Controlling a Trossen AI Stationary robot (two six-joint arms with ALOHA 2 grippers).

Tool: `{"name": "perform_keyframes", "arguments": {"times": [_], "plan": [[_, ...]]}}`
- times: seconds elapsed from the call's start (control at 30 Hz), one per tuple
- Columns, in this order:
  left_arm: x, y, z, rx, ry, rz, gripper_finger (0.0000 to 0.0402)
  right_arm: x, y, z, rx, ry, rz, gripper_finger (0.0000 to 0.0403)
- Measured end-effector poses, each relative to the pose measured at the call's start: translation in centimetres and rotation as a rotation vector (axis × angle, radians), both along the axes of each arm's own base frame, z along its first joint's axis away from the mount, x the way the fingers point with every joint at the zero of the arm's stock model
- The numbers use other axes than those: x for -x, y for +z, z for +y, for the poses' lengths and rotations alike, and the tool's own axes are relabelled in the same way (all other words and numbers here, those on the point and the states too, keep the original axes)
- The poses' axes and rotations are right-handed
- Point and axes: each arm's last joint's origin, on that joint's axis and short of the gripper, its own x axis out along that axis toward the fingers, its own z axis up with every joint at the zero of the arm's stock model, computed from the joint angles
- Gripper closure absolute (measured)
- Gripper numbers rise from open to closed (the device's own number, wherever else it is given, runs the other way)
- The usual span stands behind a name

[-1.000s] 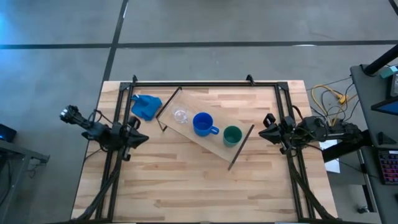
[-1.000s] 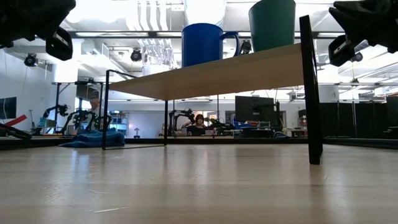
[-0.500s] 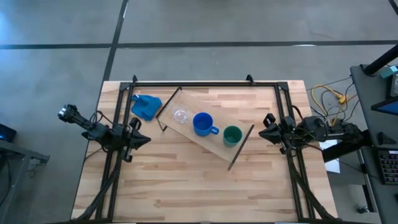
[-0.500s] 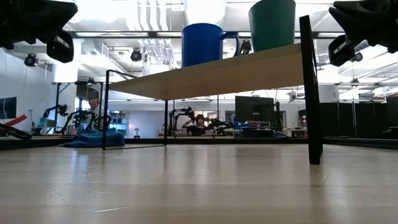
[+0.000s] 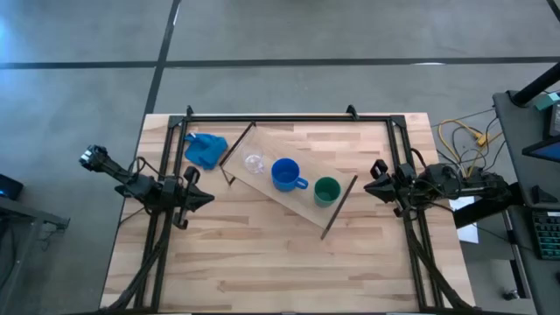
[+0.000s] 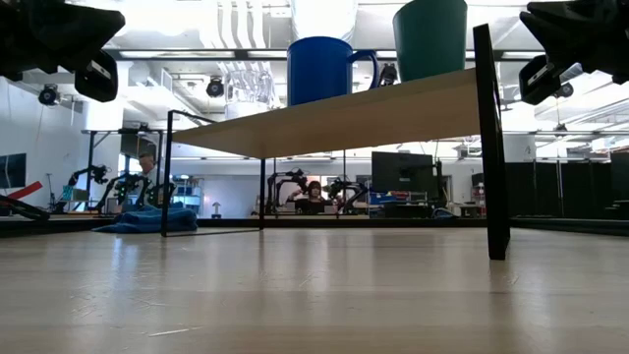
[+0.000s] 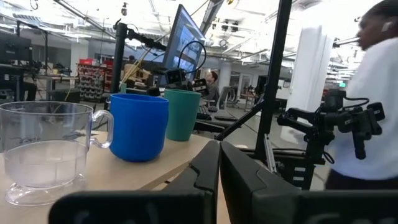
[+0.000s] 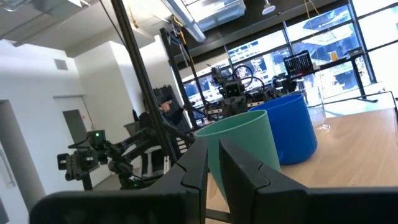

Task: Stack small to large cups/mugs on shelf
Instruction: Return to Home Position

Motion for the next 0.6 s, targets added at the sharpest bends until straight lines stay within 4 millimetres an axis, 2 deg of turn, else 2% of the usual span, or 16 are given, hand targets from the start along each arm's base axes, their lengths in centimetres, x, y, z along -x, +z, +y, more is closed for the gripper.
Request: {"name": "perform_keyframes", "arguments": {"times": [0.6], "plan": [[-0.08, -0.11, -0.05, -0.006, -0.001, 0.010, 0.0402, 0.00, 0.01, 0.00, 0.000, 0.000, 0.000, 0.0367]]}}
